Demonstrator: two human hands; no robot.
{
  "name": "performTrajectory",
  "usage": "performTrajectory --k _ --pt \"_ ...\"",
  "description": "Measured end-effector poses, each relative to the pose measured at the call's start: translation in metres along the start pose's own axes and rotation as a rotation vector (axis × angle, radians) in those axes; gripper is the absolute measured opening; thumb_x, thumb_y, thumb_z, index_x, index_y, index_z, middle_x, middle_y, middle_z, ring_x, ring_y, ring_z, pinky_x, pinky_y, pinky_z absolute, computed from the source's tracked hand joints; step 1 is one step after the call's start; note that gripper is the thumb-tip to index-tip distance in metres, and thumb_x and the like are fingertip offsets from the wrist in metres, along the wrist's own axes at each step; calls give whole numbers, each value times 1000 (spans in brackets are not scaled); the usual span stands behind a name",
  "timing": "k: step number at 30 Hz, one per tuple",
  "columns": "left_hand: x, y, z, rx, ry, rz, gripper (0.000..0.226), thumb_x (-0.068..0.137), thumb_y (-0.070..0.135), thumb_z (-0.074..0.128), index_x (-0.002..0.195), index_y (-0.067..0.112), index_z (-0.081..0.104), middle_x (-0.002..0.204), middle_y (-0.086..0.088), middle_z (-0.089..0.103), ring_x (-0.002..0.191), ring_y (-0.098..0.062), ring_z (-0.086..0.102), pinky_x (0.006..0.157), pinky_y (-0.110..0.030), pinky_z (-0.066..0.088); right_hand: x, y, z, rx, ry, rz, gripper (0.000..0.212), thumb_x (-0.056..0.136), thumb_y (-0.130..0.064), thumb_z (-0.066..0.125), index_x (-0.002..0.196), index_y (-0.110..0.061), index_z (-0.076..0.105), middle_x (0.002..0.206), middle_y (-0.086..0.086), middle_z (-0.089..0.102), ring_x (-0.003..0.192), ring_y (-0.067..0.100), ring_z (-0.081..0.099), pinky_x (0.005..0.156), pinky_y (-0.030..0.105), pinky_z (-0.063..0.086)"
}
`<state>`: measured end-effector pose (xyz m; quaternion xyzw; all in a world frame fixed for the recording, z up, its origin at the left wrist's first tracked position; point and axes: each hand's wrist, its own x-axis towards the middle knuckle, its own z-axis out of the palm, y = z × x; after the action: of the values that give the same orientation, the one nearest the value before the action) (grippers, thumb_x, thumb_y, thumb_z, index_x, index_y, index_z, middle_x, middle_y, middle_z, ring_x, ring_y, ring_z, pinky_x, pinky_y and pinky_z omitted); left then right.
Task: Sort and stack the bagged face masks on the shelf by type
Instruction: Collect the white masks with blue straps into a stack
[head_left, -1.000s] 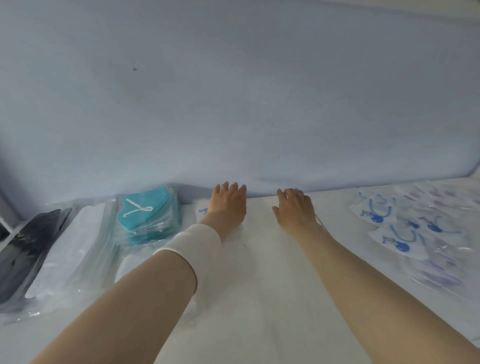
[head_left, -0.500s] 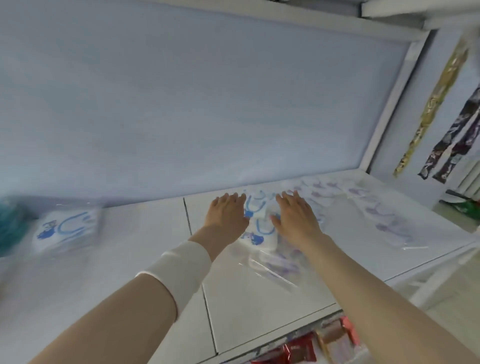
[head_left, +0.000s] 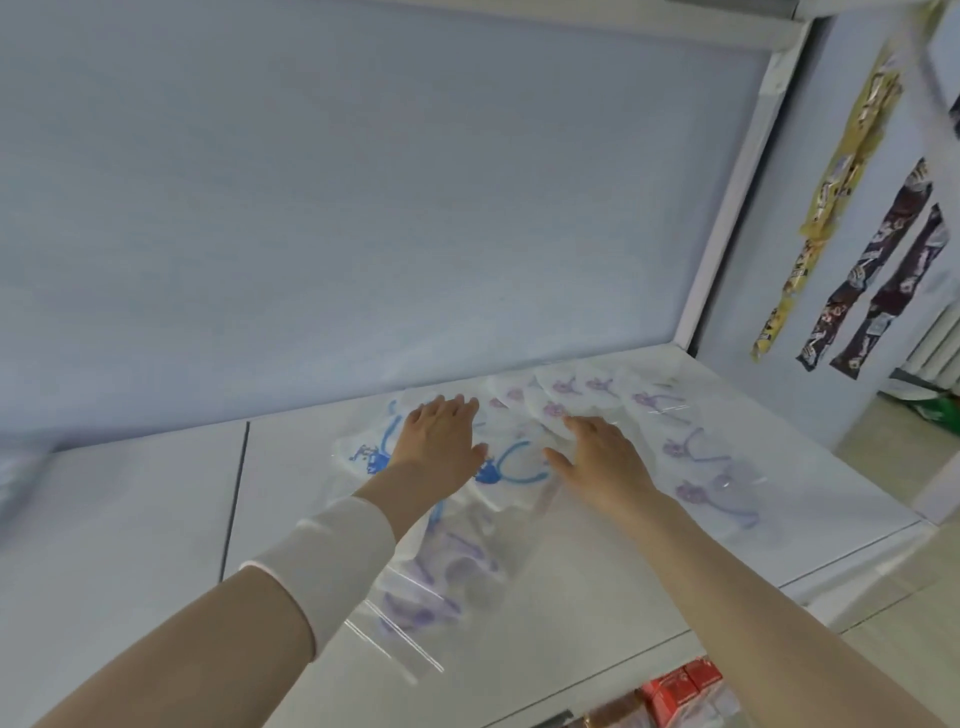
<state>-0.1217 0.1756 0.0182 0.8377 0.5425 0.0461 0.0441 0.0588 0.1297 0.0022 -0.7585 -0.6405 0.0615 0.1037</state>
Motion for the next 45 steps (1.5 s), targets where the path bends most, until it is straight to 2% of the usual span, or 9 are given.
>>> performTrajectory --k 9,14,18,22,25,29,32,40,45 --pt "11 18 11 -163 90 -252 57 98 36 40 149 17 22 153 -1 31 141 -21 28 114 -32 19 22 -5 14 -1 -102 -103 75 68 -71 59 116 -13 55 116 7 51 114 26 46 92 31 40" --pt "-13 33 21 -431 199 -518 59 96 37 45 148 18 24 150 0 37 138 -20 33 113 -33 25 36 5 18 310 -216 -174 61 75 -46 70 120 -10 51 119 4 58 115 25 51 84 28 38" --pt "-32 55 29 -696 392 -633 70 90 41 56 148 18 24 149 3 35 138 -16 32 113 -30 26 44 22 3 741 -132 -210 29 79 -27 72 99 -12 58 91 0 60 86 20 56 64 24 38" --pt "-40 75 24 -1157 500 -659 35 88 38 60 114 14 58 110 0 64 97 -16 61 75 -16 48 42 22 -12 1085 -230 -211 23 76 -23 75 89 -18 56 73 0 55 67 15 54 69 33 49" --pt "-49 81 20 -1550 554 -622 14 94 22 56 91 11 64 78 -4 68 69 -17 62 62 -24 50 32 10 -8 1145 -297 -231 21 78 -21 74 81 -22 53 63 -4 54 49 2 53 53 19 44" --pt "-73 54 18 -1605 807 -786 11 93 10 55 83 13 60 67 0 66 56 -8 63 52 -21 52 30 5 6 1053 -274 -302 14 81 -26 70 82 -19 57 79 -1 66 66 6 62 60 18 43" --pt "-96 21 18 -1543 943 -877 13 93 7 53 84 15 57 78 -5 62 68 -17 60 66 -31 51 27 -8 13 835 -257 -344 21 78 -30 72 92 -19 60 87 -5 65 76 10 58 66 15 42" --pt "-142 -52 18 -1414 998 -1007 18 91 8 53 79 21 53 77 -2 56 70 -17 53 68 -32 45 0 -103 45 7 -91 -661 84 78 -64 56 140 -12 32 141 9 39 133 30 26 107 34 24" --pt "-167 -94 18 -1430 961 -994 18 92 8 53 79 20 52 78 -3 55 68 -17 52 67 -33 45 1 -115 56 173 9 -564 73 74 -42 73 133 -13 40 128 7 53 118 26 39 96 28 29"
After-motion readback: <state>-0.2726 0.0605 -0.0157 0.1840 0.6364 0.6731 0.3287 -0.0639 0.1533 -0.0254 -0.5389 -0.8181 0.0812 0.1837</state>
